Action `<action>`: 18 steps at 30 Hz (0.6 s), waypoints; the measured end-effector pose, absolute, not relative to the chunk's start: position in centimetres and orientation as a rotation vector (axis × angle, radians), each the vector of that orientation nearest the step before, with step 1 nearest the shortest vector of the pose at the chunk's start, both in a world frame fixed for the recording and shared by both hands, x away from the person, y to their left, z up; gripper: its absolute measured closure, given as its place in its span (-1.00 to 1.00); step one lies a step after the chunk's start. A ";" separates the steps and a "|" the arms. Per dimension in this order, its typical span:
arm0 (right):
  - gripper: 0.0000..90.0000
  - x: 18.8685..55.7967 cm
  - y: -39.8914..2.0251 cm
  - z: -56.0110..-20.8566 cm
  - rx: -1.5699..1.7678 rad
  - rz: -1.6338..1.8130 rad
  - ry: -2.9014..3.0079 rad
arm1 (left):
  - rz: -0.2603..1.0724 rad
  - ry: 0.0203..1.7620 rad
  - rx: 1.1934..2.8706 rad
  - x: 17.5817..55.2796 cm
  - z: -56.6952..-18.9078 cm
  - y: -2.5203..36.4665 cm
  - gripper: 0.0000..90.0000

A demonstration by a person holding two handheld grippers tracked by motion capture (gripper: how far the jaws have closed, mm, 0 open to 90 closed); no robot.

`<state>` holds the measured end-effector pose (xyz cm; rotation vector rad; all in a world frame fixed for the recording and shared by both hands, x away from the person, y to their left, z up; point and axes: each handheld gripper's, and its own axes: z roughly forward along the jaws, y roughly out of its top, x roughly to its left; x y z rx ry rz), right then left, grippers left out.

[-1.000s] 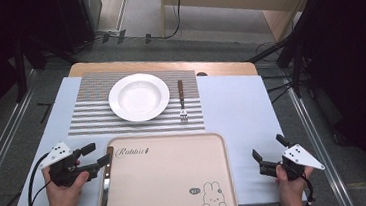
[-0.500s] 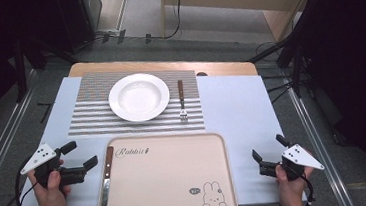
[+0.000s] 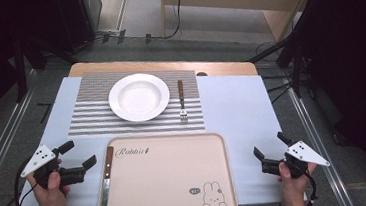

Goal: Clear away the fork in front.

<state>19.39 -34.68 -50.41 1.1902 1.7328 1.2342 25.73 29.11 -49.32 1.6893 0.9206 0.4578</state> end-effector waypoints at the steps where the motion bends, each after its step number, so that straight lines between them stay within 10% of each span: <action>1: -1.00 19.4 -34.5 -50.2 1.183 1.237 1.735 | 0.455 0.921 1.686 25.7 -49.4 29.1 -1.00; 18: -1.00 22.2 -31.4 -47.4 1.162 1.232 1.808 | 0.451 0.890 1.686 25.4 -49.5 29.0 -1.00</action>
